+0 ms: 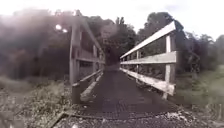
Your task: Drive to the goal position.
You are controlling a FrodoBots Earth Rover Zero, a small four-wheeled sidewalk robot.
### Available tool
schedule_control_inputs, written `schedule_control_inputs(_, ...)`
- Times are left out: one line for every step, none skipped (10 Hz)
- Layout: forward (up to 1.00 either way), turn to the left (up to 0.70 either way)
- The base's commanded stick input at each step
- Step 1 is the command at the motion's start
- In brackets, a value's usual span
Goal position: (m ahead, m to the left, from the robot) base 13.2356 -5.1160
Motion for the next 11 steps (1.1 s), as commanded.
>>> schedule_control_inputs(0.85,0.0)
schedule_control_inputs(0.85,0.0)
schedule_control_inputs(0.85,0.0)
schedule_control_inputs(0.85,0.0)
schedule_control_inputs(0.85,0.0)
schedule_control_inputs(0.85,0.0)
schedule_control_inputs(0.85,0.0)
schedule_control_inputs(0.85,0.0)
schedule_control_inputs(0.85,0.0)
schedule_control_inputs(0.85,0.04)
schedule_control_inputs(0.85,0.12)
